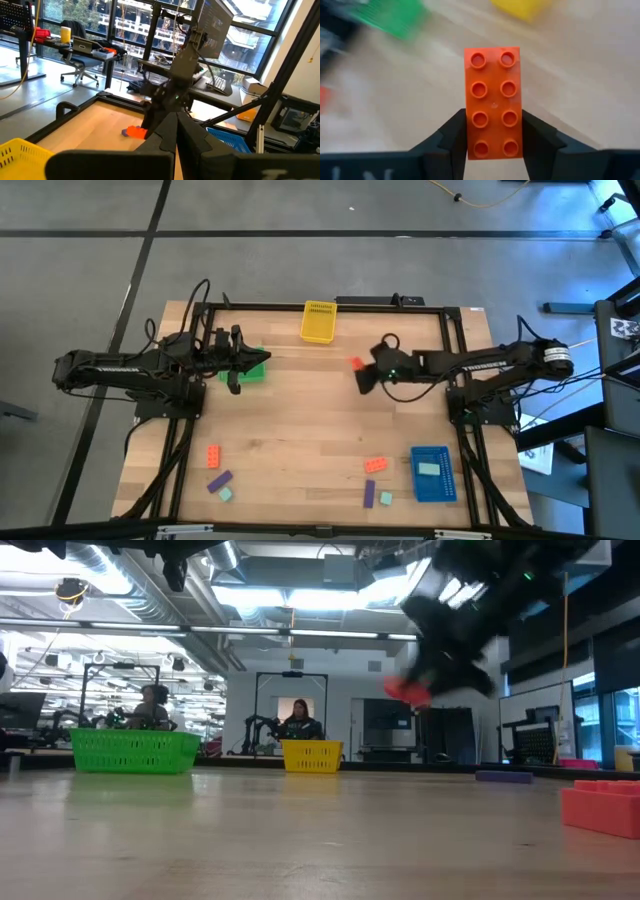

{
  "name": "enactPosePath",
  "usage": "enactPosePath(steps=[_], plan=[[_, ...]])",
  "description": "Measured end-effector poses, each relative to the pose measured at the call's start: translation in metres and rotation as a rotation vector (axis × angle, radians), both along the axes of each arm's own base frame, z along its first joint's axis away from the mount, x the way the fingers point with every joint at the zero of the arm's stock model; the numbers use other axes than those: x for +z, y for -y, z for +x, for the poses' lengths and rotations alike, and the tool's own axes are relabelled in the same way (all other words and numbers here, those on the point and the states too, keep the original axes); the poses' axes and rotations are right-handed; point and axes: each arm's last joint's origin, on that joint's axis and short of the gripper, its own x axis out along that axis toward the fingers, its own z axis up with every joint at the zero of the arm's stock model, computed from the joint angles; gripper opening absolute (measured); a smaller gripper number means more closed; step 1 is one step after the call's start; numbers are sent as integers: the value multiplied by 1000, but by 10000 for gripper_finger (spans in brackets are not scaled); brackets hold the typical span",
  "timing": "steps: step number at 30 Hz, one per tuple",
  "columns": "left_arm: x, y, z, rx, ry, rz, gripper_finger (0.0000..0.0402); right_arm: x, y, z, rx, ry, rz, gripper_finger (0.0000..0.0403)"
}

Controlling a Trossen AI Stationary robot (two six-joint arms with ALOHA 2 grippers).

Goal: Sort & place blocks by color
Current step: Put the top right orange game piece into the yellow bin

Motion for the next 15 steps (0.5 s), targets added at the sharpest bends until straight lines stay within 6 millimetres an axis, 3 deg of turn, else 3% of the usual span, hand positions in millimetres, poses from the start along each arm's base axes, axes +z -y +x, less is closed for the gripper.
enactPosePath(steps=[5, 10, 15], plan=[[0, 0, 0, 0, 1, 0, 0, 45, -2, 36, 178, 241, -166, 142], [0, 0, 0, 0, 0, 0, 0, 95, -4, 52, 350, 432, -318, 142], [0, 0, 0, 0, 0, 0, 0, 107, -4, 54, 351, 480, -342, 142]])
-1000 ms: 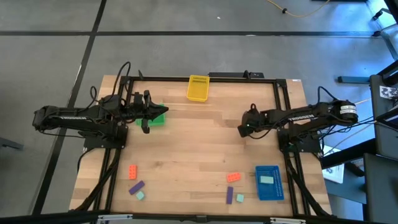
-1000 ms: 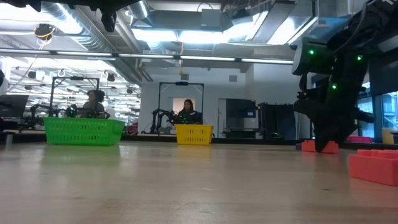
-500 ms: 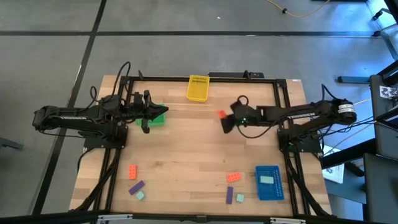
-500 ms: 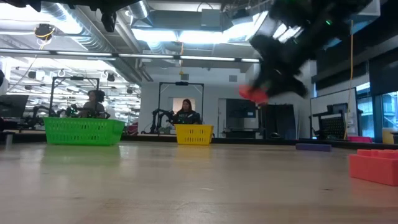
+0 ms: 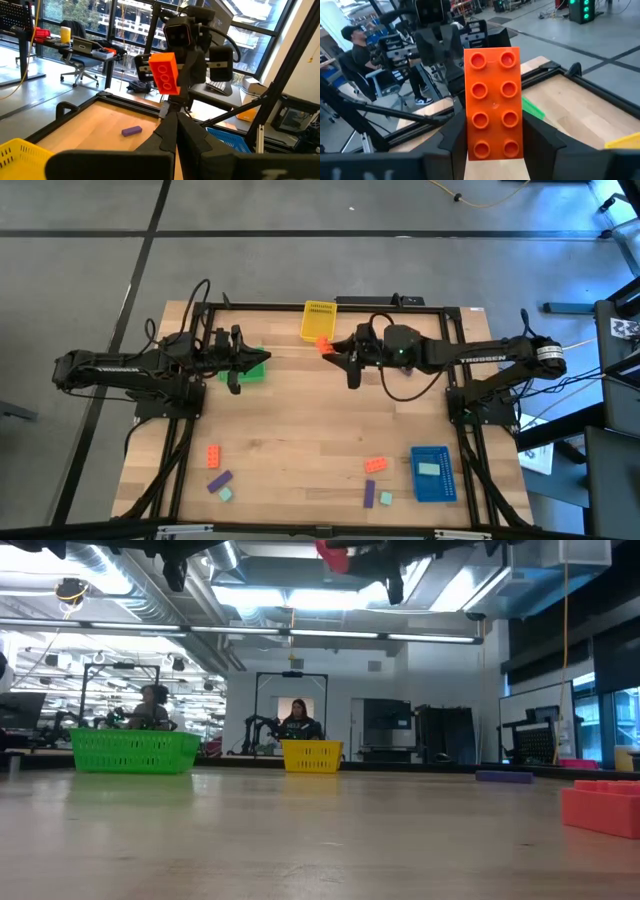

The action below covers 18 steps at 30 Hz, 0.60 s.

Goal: Sort & place blocks by color
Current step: Put the top right orange game piece into the yellow bin

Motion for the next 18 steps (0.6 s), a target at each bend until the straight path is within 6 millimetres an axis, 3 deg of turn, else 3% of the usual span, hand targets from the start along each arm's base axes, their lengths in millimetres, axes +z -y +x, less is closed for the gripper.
enactPosePath(steps=[12, 18], plan=[[0, 0, 0, 0, 0, 0, 0, -1, 1, 0, 29, -13, 9, 142], [4, 0, -1, -10, 41, -1, 0, -1, 37, 21, -84, -151, -7, 142]])
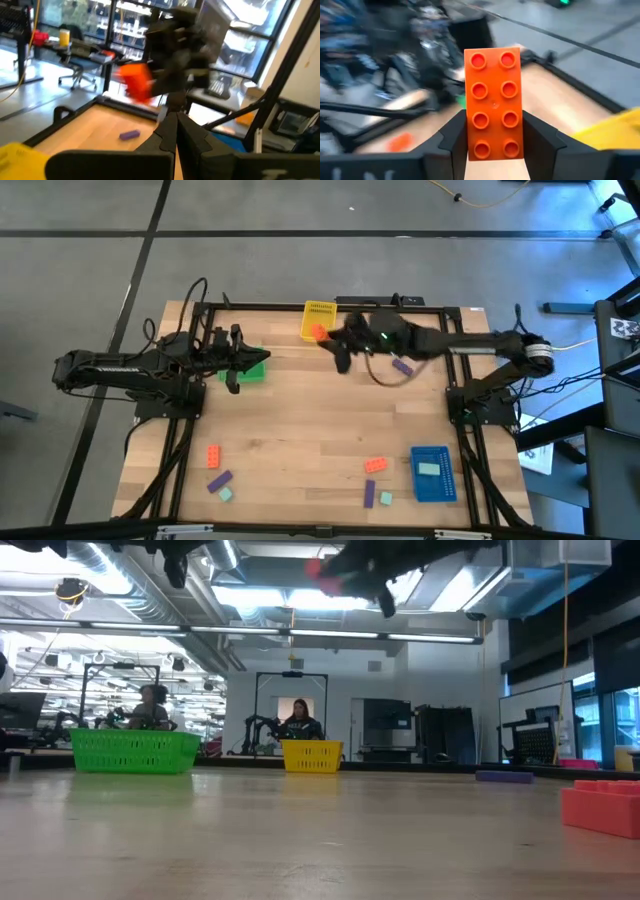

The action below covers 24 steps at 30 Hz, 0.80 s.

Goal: Sort & place blocks by color
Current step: Put the top right orange game piece into the yellow bin

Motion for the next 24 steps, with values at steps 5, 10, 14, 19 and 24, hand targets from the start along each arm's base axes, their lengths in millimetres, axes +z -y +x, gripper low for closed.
enactPosePath(steps=[5, 10, 14, 19, 24], plan=[[6, 0, -1, -1, 62, 9, 0, -23, 45, 33, -100, -225, 28, 142], [7, 0, -1, 1, 69, 10, 0, -67, 82, 52, -248, -350, 89, 142], [7, 0, -1, 1, 69, 9, 0, -96, 105, 55, -335, -389, 125, 142], [7, 0, -1, 1, 70, 9, 0, -120, 123, 53, -401, -431, 190, 142], [7, 0, -1, 1, 70, 9, 0, -132, 129, 53, -443, -445, 232, 142]])
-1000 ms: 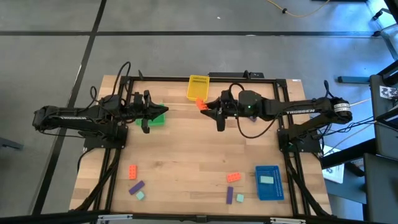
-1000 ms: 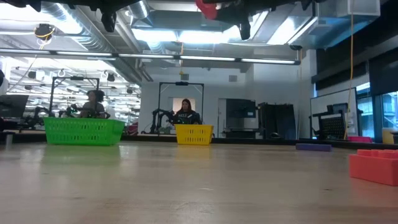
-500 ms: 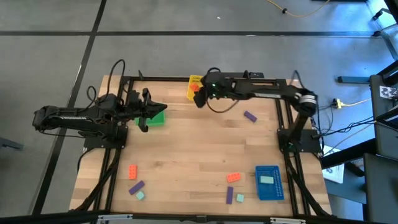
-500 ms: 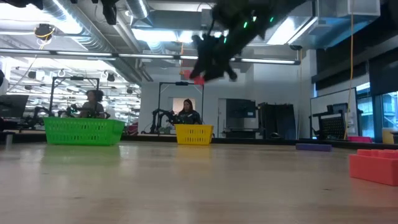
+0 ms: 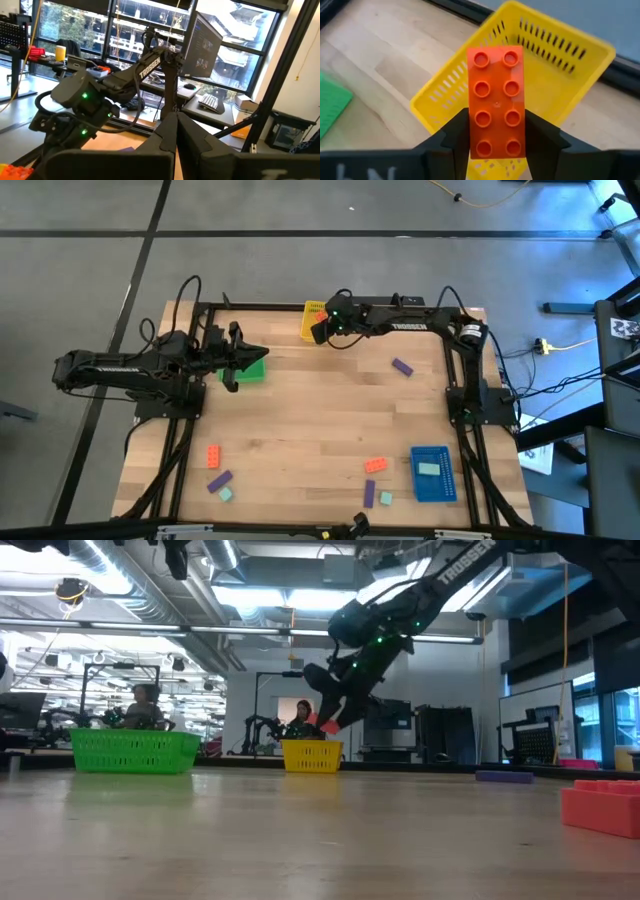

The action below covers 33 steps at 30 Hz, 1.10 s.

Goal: Sort & place blocks by color
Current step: Put the top right orange game piece into the yellow bin

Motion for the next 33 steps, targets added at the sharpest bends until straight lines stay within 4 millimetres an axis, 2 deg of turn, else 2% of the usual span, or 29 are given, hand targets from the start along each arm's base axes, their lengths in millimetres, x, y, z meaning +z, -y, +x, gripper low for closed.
enactPosePath(steps=[3, 15, 28, 30, 33], plan=[[0, 0, 0, 0, 0, 0, 0, -7, 0, 0, -15, -19, 14, 142], [0, 0, 0, 0, -3, 1, 0, -12, 2, -6, -59, -92, 24, 142], [0, 0, 0, 0, -4, 1, 0, -13, 1, -6, -69, -66, 64, 143], [0, 0, 0, 0, -4, 1, 0, -12, 1, -6, -80, -59, 71, 162], [0, 0, 0, 1, -4, 1, 0, -12, 1, -5, -80, -57, 71, 222]])
